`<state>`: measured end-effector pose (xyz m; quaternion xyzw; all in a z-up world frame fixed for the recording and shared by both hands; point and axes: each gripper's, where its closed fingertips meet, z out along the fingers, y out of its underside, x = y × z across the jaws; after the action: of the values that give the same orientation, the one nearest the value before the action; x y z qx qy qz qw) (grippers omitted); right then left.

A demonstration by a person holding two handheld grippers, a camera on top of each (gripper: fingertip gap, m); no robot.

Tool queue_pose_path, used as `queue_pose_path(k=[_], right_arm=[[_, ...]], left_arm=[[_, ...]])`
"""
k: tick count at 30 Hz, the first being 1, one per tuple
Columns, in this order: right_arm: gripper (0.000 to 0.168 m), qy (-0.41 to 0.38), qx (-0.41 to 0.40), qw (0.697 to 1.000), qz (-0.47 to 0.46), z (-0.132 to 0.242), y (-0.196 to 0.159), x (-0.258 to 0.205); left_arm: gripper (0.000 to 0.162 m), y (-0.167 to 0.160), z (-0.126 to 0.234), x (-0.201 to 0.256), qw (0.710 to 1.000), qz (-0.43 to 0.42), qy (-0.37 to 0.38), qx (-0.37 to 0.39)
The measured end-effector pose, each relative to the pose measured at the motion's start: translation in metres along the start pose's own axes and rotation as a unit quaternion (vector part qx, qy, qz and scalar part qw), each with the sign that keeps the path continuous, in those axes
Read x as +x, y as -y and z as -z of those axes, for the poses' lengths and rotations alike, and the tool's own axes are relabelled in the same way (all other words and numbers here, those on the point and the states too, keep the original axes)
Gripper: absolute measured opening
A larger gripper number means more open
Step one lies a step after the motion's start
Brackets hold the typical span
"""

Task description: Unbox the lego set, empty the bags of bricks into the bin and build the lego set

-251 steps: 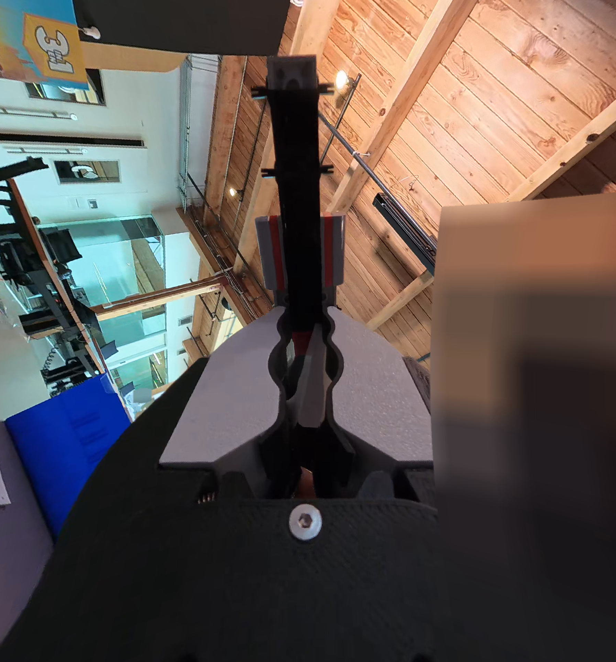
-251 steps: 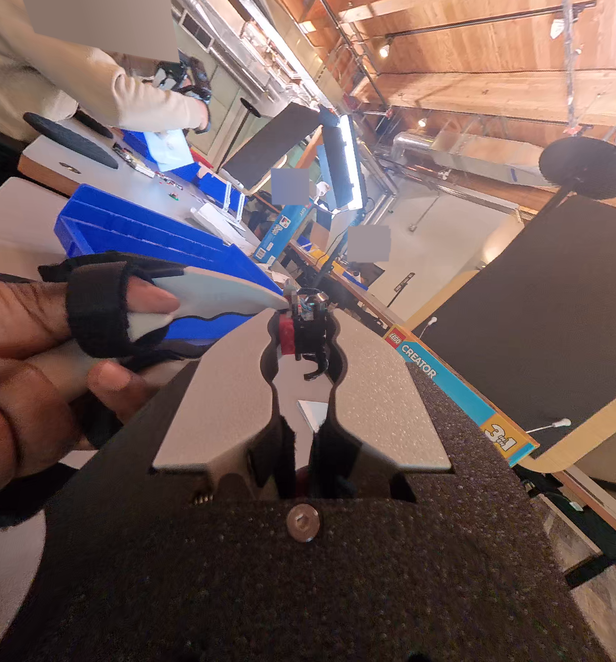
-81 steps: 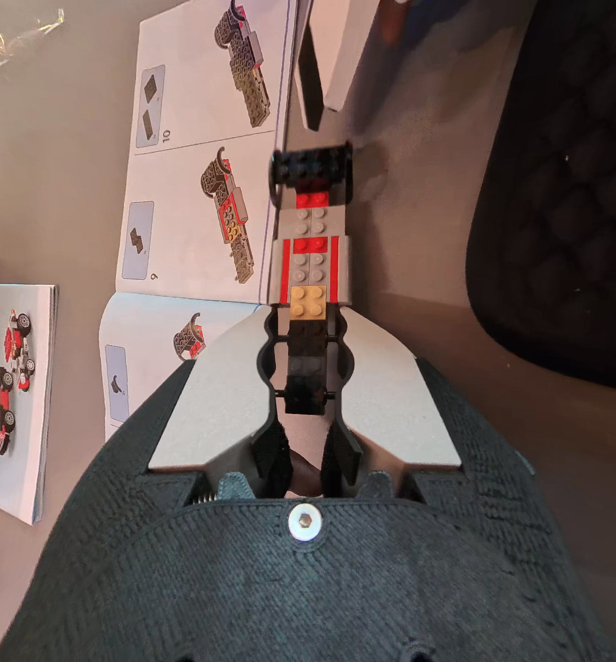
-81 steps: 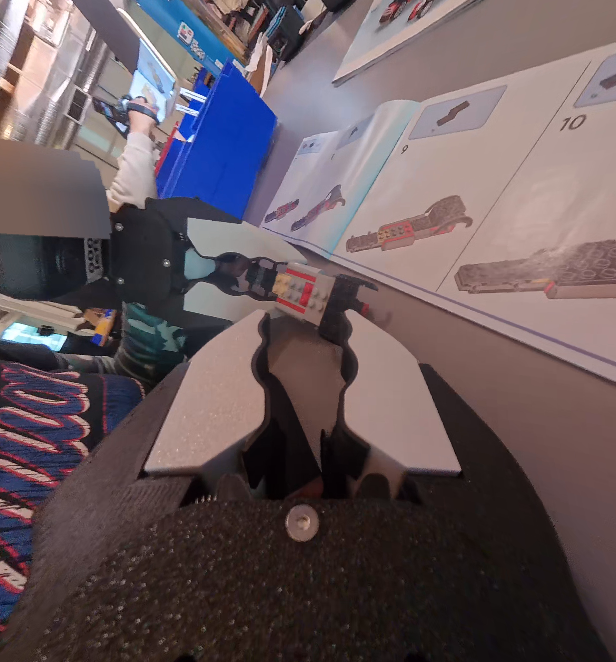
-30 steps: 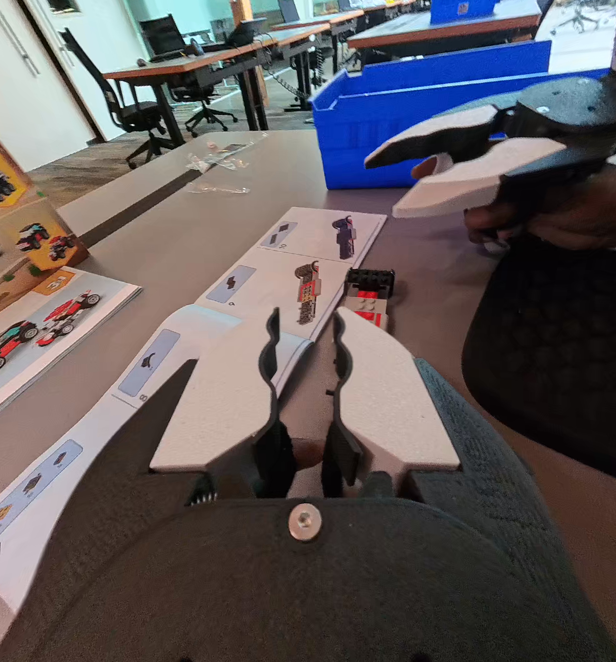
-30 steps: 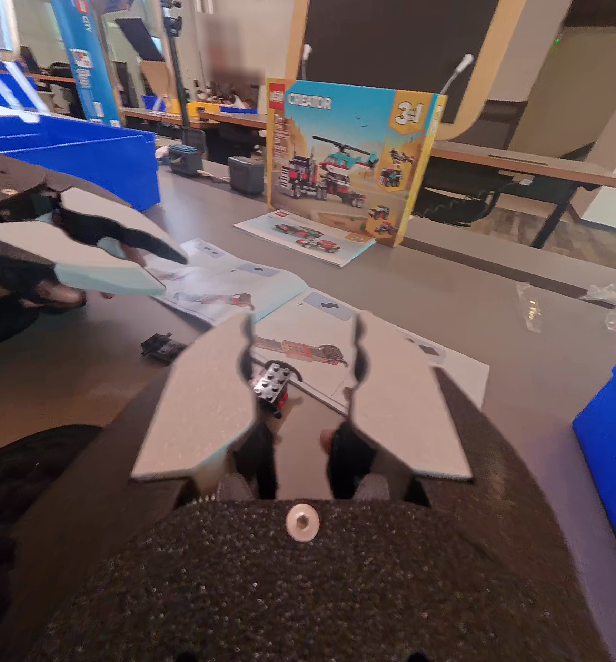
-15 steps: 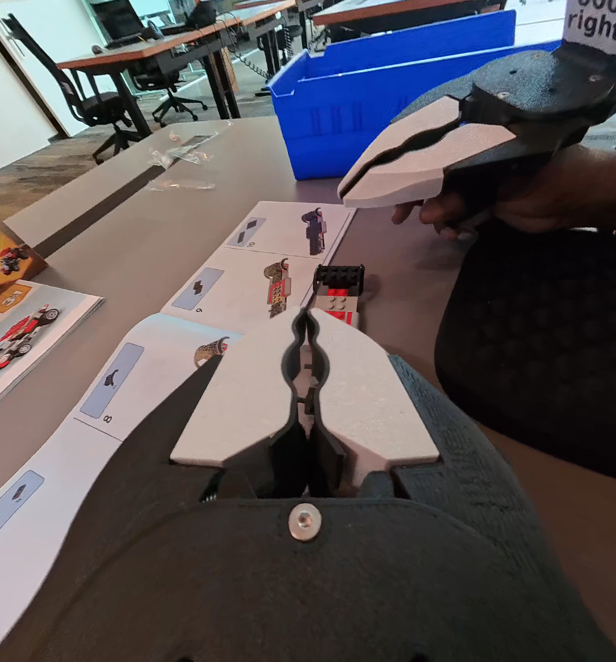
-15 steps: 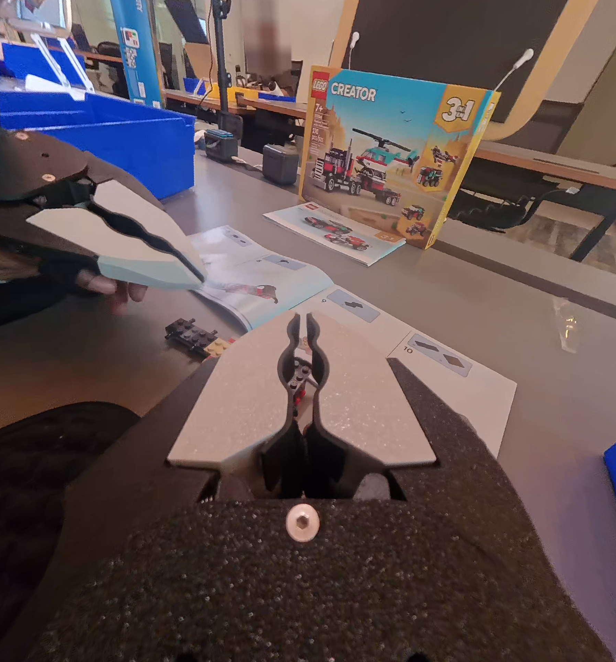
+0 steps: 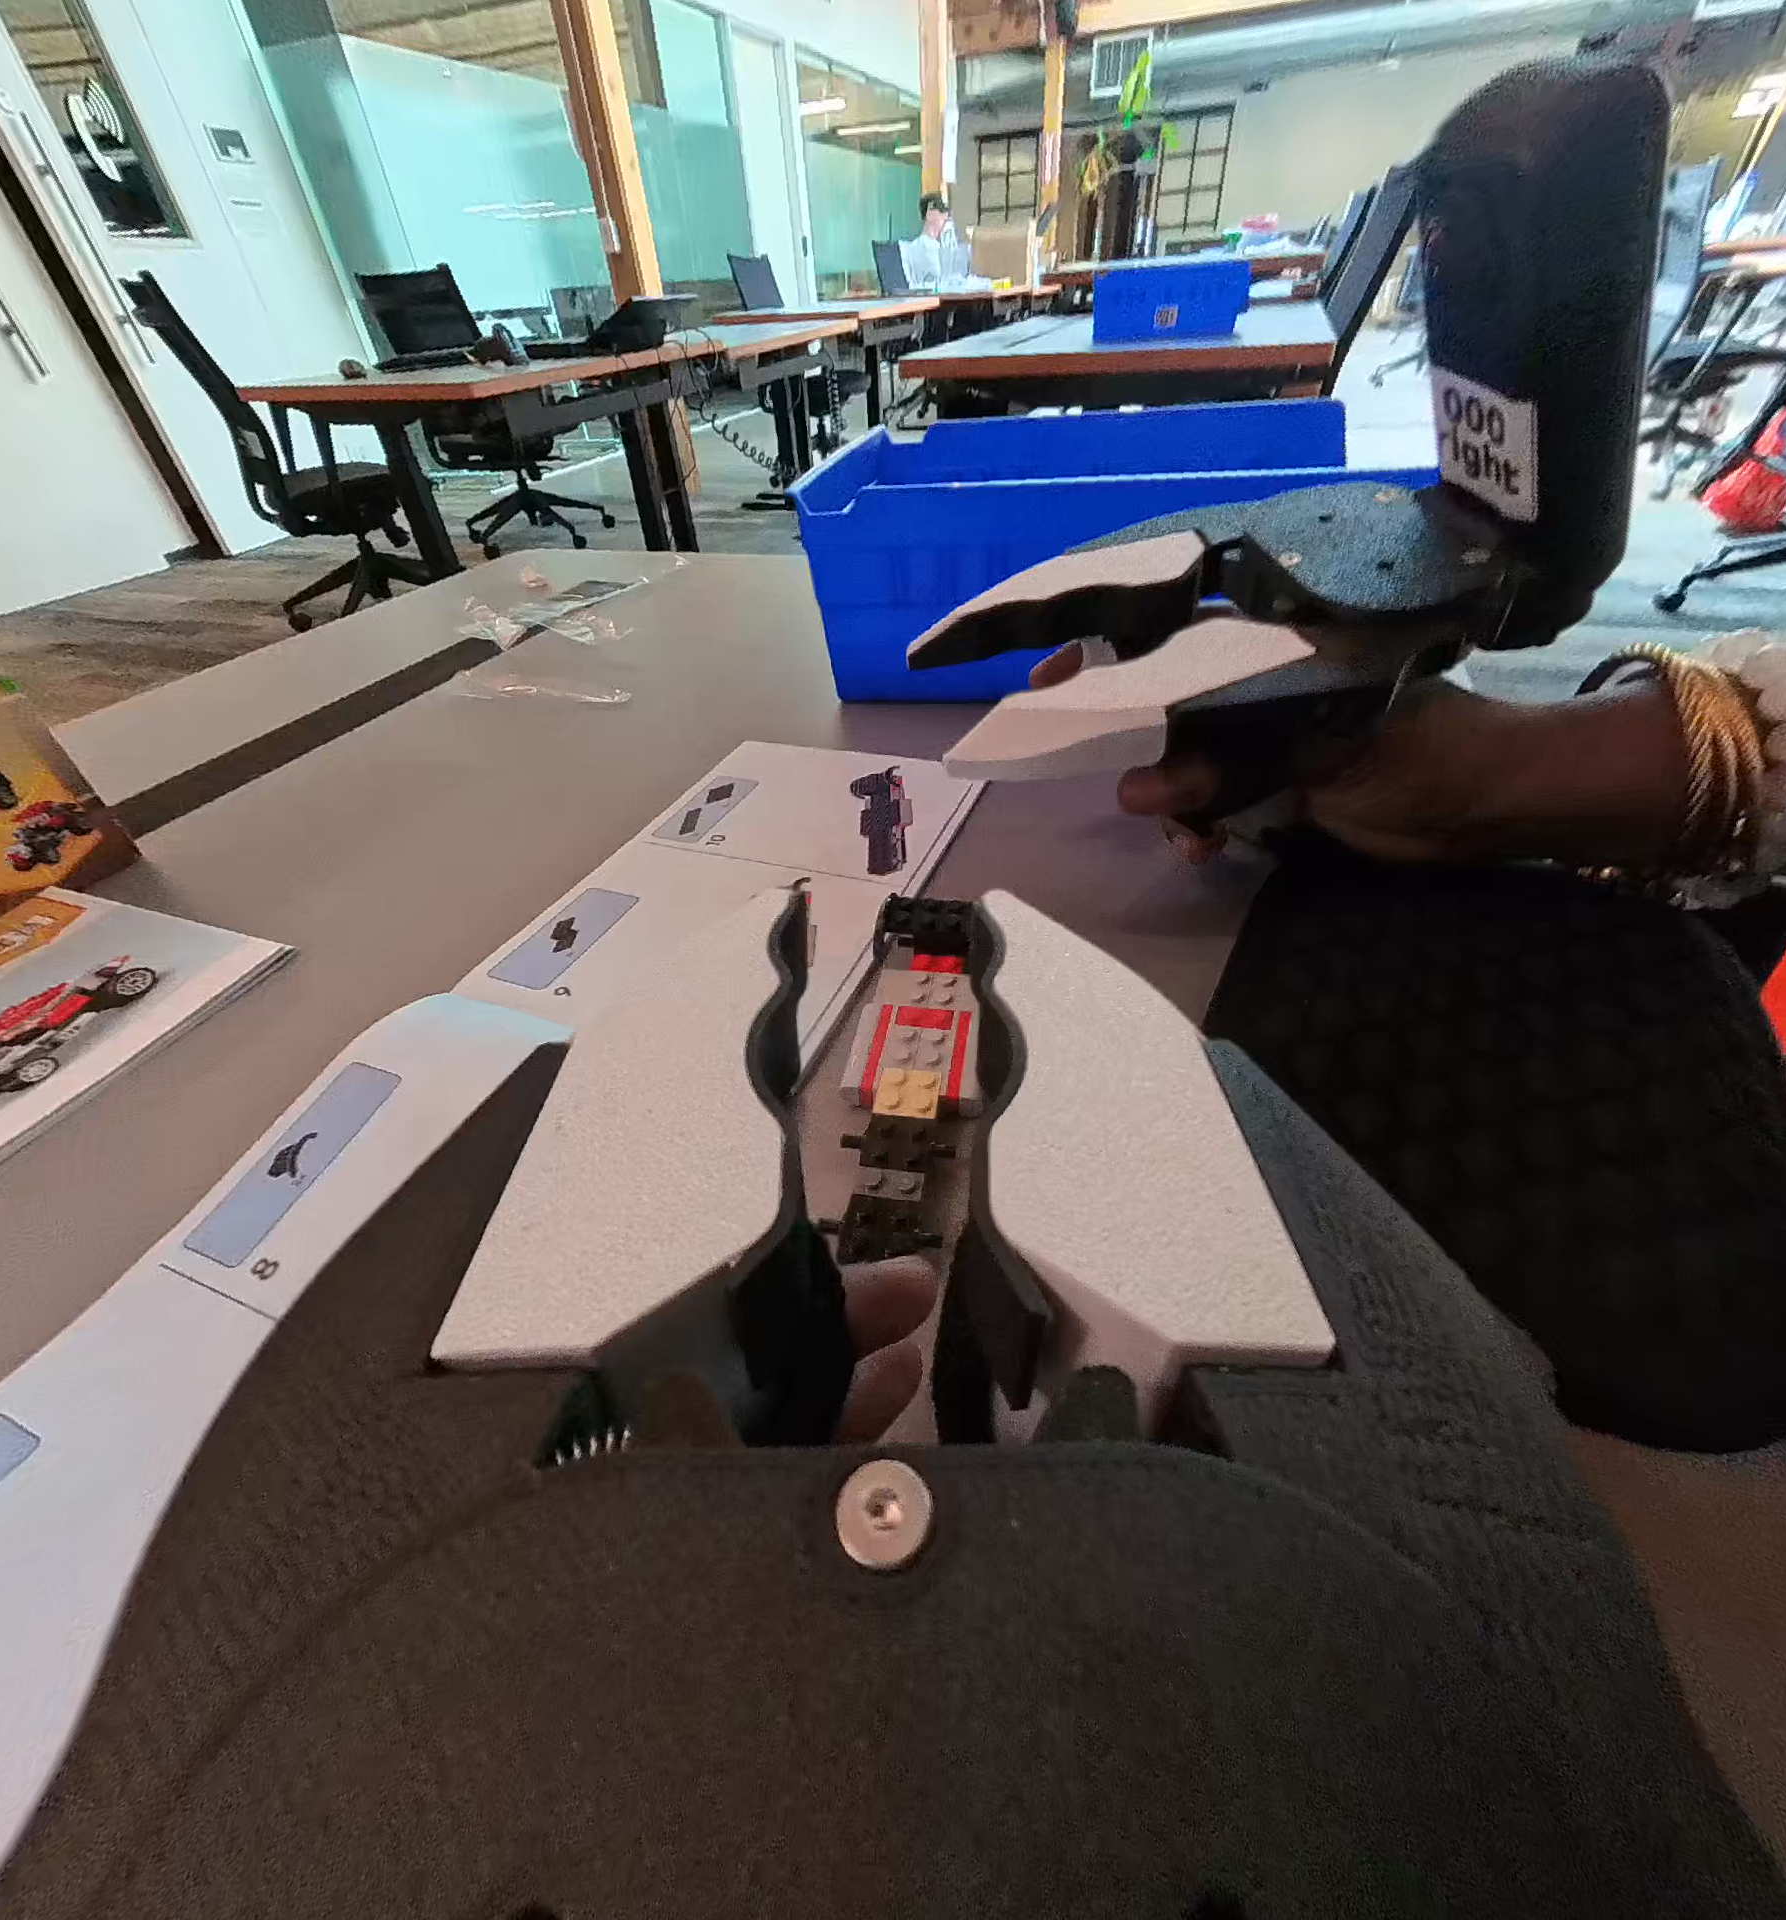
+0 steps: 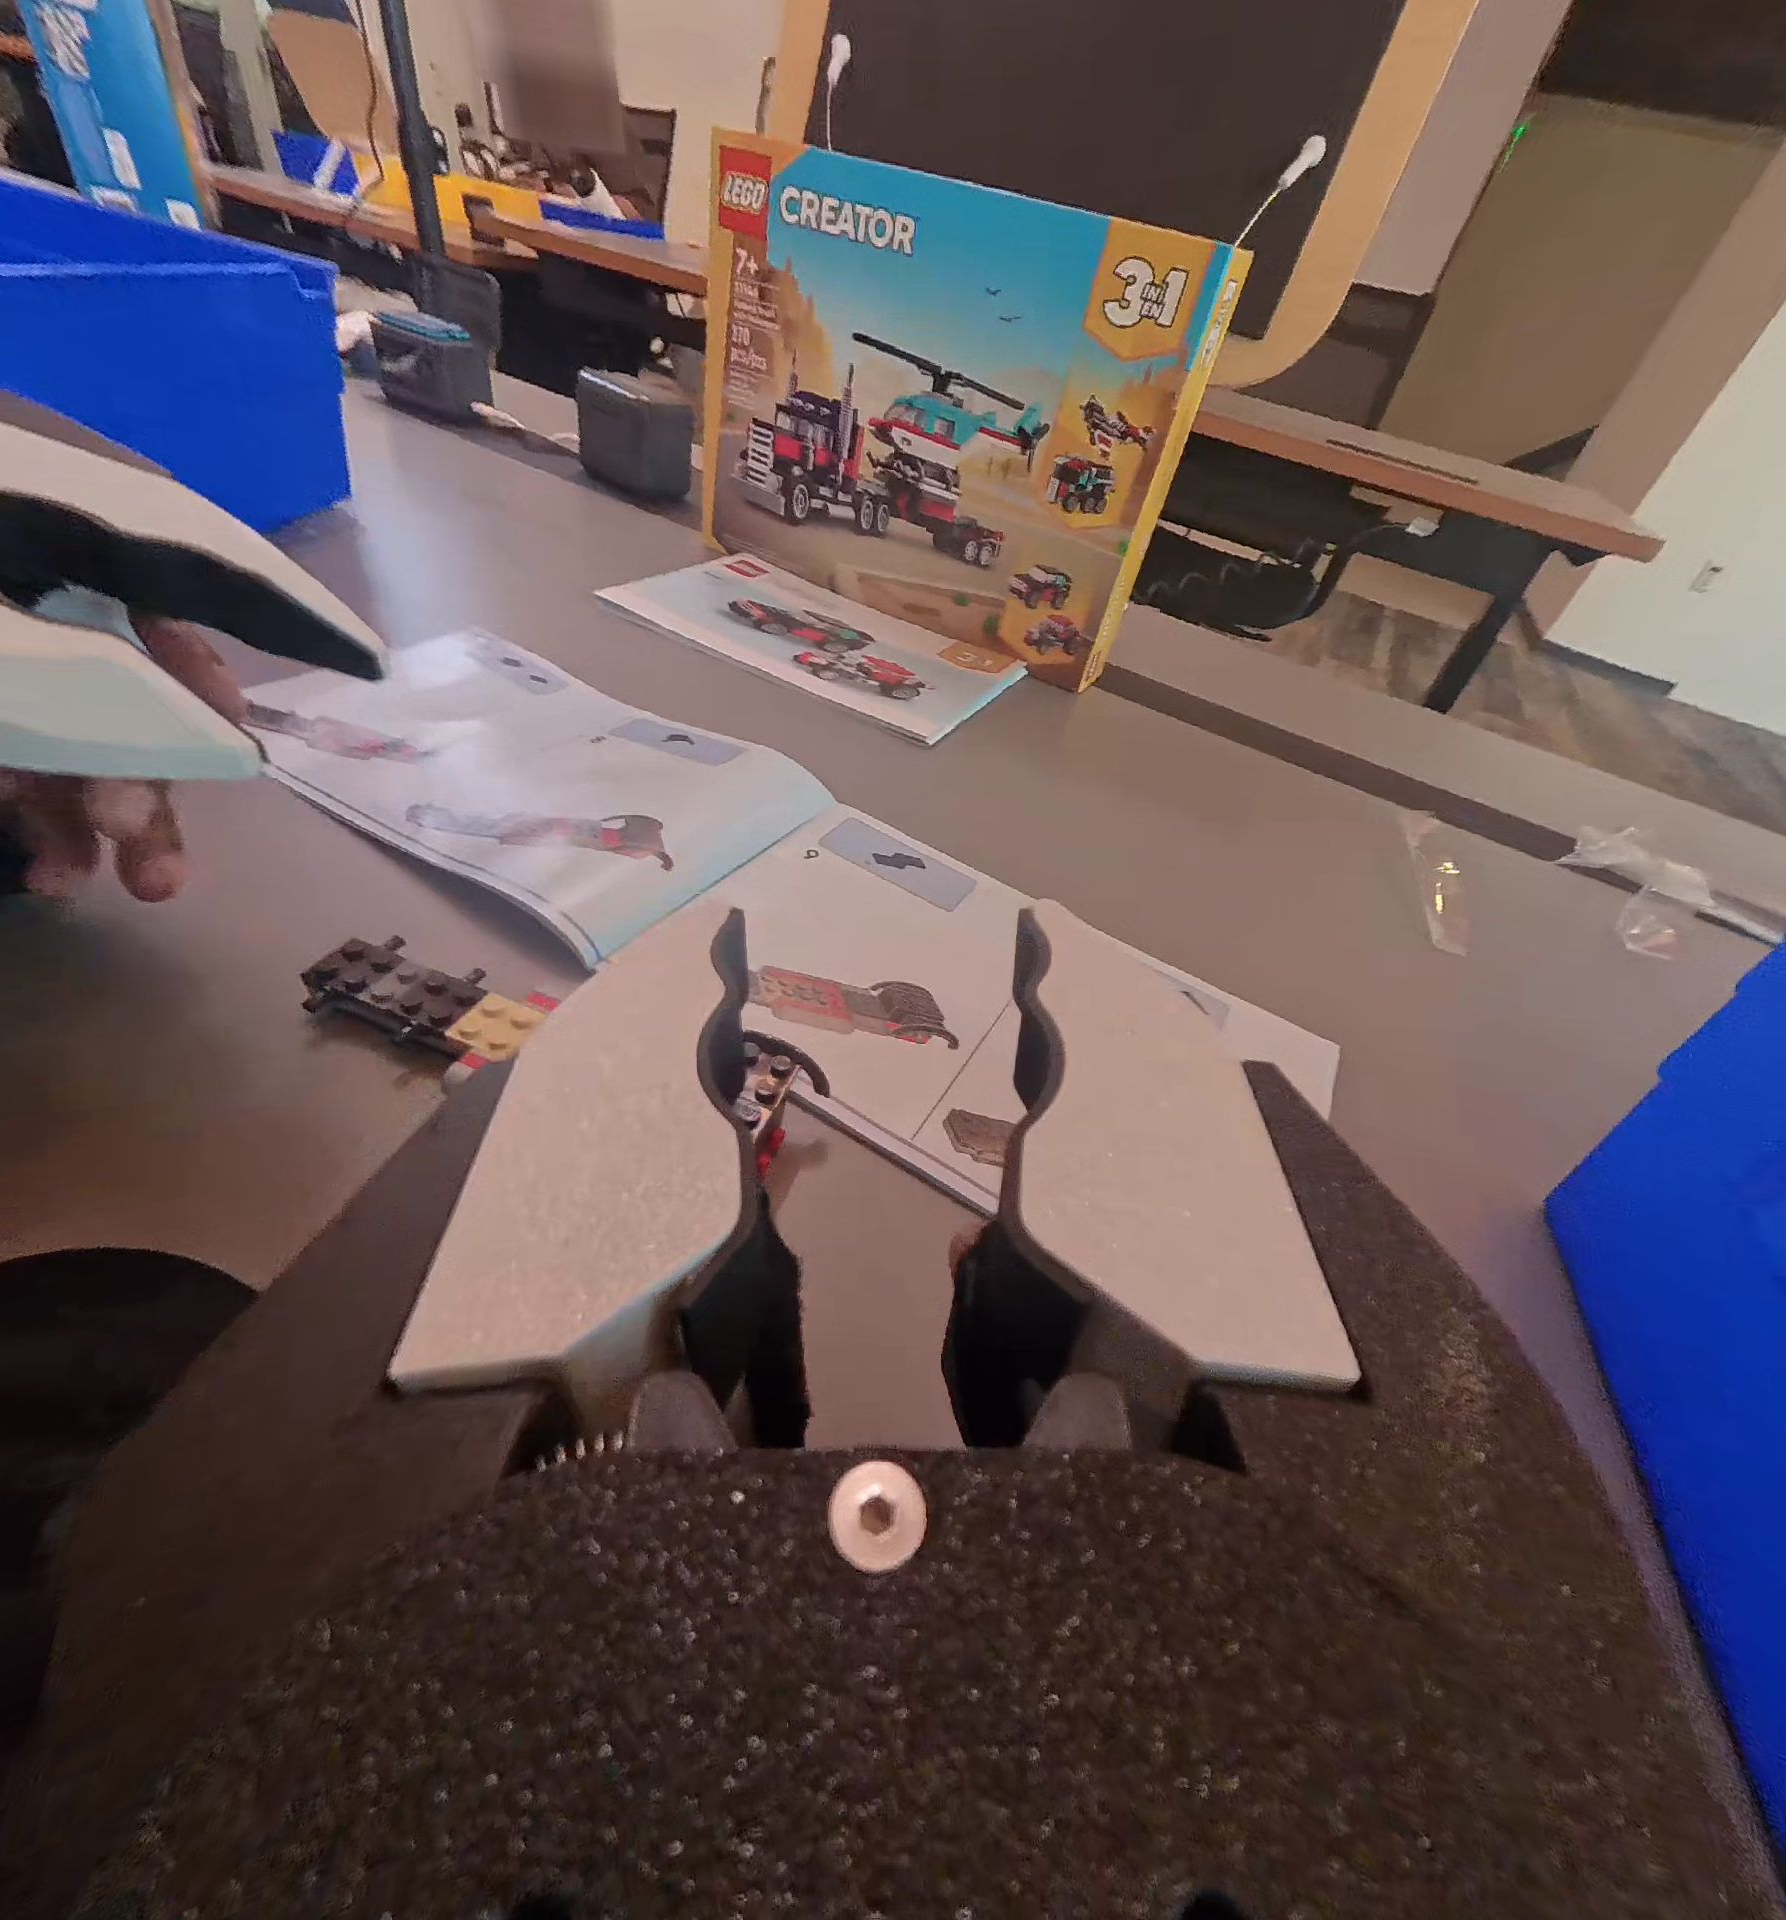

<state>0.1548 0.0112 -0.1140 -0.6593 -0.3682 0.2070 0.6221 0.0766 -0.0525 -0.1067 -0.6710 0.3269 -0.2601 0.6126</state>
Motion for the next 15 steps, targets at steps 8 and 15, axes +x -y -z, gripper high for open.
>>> queue_pose_path(k=[8, 15], right_arm=[[0.05, -0.015, -0.046, 0.995, 0.09, -0.007, -0.012, -0.008], [0.049, -0.018, -0.067, 0.992, 0.105, -0.01, -0.018, -0.008]], left_arm=[[0.03, 0.012, 0.008, 0.001, 0.997, 0.059, -0.018, 0.048], [0.029, 0.019, 0.013, 0.007, 0.983, 0.147, -0.07, 0.08]])
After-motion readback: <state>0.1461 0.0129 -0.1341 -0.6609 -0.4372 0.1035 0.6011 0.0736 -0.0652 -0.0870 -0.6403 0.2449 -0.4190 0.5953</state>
